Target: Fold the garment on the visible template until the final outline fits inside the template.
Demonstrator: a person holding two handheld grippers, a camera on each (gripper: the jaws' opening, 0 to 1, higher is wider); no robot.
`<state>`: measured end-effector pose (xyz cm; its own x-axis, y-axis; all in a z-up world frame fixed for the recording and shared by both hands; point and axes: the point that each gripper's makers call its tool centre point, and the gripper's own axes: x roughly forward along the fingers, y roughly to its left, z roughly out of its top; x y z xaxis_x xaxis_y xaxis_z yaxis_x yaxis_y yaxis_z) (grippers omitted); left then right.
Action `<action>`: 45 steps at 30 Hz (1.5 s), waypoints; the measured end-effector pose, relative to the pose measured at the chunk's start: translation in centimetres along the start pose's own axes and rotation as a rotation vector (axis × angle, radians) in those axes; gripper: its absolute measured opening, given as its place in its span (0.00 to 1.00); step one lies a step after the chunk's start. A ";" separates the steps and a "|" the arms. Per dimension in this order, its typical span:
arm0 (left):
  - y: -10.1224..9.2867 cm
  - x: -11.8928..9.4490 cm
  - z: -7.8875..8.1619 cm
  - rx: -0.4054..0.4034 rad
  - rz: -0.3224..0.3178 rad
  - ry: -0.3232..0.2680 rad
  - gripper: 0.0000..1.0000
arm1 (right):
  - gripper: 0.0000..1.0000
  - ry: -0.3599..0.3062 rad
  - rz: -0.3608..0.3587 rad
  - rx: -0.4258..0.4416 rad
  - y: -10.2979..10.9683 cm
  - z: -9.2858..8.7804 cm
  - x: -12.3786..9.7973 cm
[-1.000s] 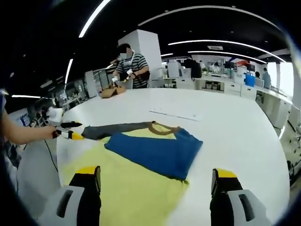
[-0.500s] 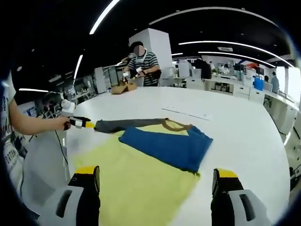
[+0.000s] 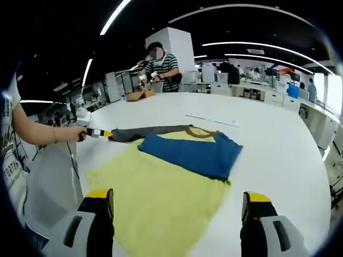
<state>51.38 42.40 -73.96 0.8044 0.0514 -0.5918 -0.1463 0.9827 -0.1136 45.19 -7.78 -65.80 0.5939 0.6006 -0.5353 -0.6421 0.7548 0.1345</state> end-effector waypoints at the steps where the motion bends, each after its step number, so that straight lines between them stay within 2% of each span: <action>1: 0.0 0.1 0.0 0.001 0.001 -0.001 0.39 | 0.99 0.000 0.002 0.002 0.1 0.0 0.0; 6: 0.0 0.9 -0.8 0.000 0.009 0.018 0.34 | 0.99 0.009 0.006 0.002 0.3 -0.2 -0.1; 7: 0.3 0.9 -0.5 0.020 0.018 -0.005 0.32 | 0.99 0.009 0.004 0.001 0.2 -0.2 -0.1; 10: 0.4 1.1 -0.6 0.019 0.026 0.008 0.28 | 0.99 0.004 -0.004 0.002 0.0 -0.1 -0.2; 13: 0.7 1.3 -0.5 0.062 0.044 0.037 0.24 | 0.99 0.008 -0.015 0.000 -0.3 -0.2 -0.2; 15: 0.3 1.1 -0.5 0.049 0.041 0.041 0.23 | 0.98 0.012 -0.014 -0.002 -0.2 -0.3 -0.1; 20: 0.5 1.0 -0.6 0.009 0.069 0.054 0.18 | 0.97 0.014 -0.009 -0.003 0.0 -0.3 0.2; 23: 0.7 0.9 -0.6 -0.004 0.089 0.063 0.09 | 0.97 0.042 -0.015 -0.025 -0.1 -0.7 0.3; 26: 0.9 0.9 -0.5 -0.068 0.088 0.055 0.01 | 0.96 0.043 -0.012 -0.024 -0.1 -0.8 0.3; 40: 1.8 2.0 1.0 0.016 0.086 0.044 0.00 | 0.96 0.048 -0.031 -0.014 -0.4 -1.0 0.2; 45: 1.9 2.1 1.1 -0.003 0.081 0.045 0.00 | 0.96 0.055 -0.038 -0.014 -0.3 -1.2 0.2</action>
<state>53.42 44.60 -74.49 0.7631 0.1226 -0.6346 -0.2117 0.9751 -0.0662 44.96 -8.22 -66.92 0.5907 0.5562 -0.5846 -0.6265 0.7727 0.1022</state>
